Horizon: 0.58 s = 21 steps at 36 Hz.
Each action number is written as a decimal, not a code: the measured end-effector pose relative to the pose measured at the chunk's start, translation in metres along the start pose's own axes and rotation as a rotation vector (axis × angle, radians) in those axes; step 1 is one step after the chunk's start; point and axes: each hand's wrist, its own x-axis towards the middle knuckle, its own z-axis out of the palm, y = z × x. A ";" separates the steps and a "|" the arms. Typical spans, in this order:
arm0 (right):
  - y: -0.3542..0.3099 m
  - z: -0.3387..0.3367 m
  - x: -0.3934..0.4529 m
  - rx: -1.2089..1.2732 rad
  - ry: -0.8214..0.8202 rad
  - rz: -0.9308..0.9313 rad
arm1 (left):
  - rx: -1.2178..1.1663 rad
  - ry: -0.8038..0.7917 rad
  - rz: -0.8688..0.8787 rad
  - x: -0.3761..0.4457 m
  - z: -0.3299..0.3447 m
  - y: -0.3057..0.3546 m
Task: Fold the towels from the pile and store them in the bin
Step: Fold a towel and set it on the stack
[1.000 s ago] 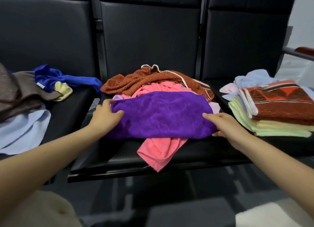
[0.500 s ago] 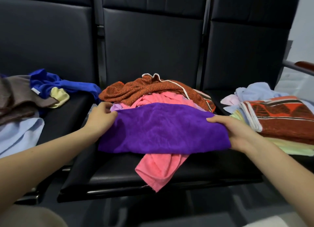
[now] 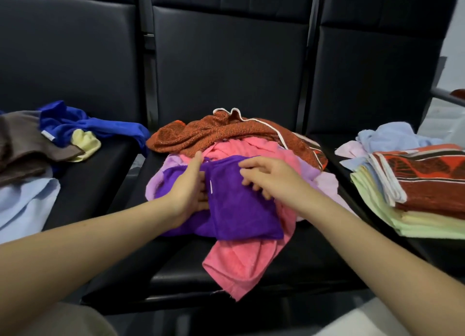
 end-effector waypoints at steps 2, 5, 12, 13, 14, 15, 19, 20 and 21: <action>0.018 -0.004 0.007 -0.234 0.173 -0.074 | 0.109 0.001 0.047 0.000 0.001 -0.001; 0.032 -0.006 0.009 -0.306 0.320 -0.101 | 0.213 0.014 0.093 0.002 0.001 -0.004; 0.029 -0.005 0.018 -0.327 0.354 -0.119 | 0.267 0.126 0.249 0.012 0.005 0.008; 0.028 -0.005 0.019 -0.301 0.350 -0.116 | 0.261 0.133 0.287 0.011 0.005 0.014; 0.027 -0.005 0.020 -0.278 0.343 -0.112 | 0.251 0.146 0.317 0.009 0.005 0.020; 0.026 -0.005 0.020 -0.267 0.334 -0.105 | 0.248 0.166 0.335 0.007 0.003 0.025; 0.020 -0.001 0.016 -0.368 0.234 -0.038 | 0.259 0.239 0.333 0.000 -0.011 0.043; 0.020 0.002 0.015 -0.413 0.200 -0.018 | 0.278 0.258 0.321 -0.001 -0.017 0.046; 0.020 0.005 0.014 -0.464 0.171 -0.004 | 0.326 0.276 0.311 -0.002 -0.024 0.048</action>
